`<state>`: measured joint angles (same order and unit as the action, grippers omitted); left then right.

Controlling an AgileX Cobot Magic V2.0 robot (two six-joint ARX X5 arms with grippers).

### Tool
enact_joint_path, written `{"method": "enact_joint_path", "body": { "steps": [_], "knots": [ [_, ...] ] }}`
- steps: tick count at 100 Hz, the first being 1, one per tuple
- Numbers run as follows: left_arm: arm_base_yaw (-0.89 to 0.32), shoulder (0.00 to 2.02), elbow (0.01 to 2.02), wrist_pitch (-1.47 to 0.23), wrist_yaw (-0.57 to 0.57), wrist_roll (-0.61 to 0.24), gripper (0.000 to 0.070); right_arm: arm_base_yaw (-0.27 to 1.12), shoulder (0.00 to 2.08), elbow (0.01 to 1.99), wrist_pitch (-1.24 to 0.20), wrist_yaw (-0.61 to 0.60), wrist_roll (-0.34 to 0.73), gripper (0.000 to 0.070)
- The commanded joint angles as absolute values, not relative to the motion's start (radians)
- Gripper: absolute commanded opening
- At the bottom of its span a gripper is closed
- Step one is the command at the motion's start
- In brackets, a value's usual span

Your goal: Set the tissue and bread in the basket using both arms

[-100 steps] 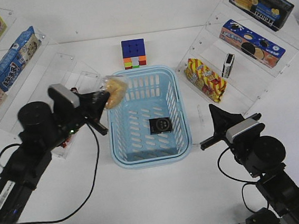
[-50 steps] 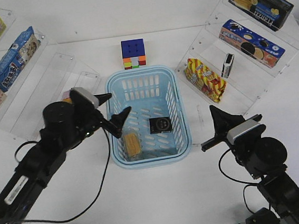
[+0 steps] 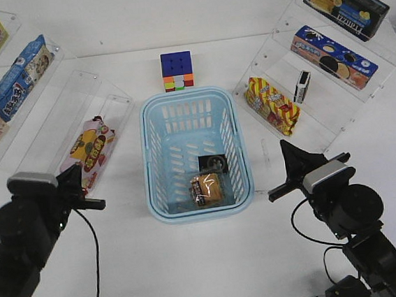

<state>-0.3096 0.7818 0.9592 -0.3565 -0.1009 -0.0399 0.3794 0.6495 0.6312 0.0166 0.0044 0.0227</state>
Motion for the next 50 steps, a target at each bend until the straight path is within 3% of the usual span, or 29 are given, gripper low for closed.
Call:
{"method": "enact_joint_path", "body": {
  "steps": [1, 16, 50],
  "knots": [
    [-0.311, 0.687, 0.796, -0.194, -0.112, -0.089, 0.0, 0.386, 0.654, 0.641, 0.03, 0.008, 0.033, 0.0001],
    [-0.311, 0.542, 0.579, 0.031, -0.112, -0.107, 0.0, 0.386, 0.653, 0.641, 0.03, 0.007, 0.033, 0.0001],
    [-0.311, 0.415, 0.571, -0.022, -0.112, -0.107, 0.0, 0.386, 0.654, 0.641, 0.03, 0.007, 0.033, 0.0001]
  ]
}}
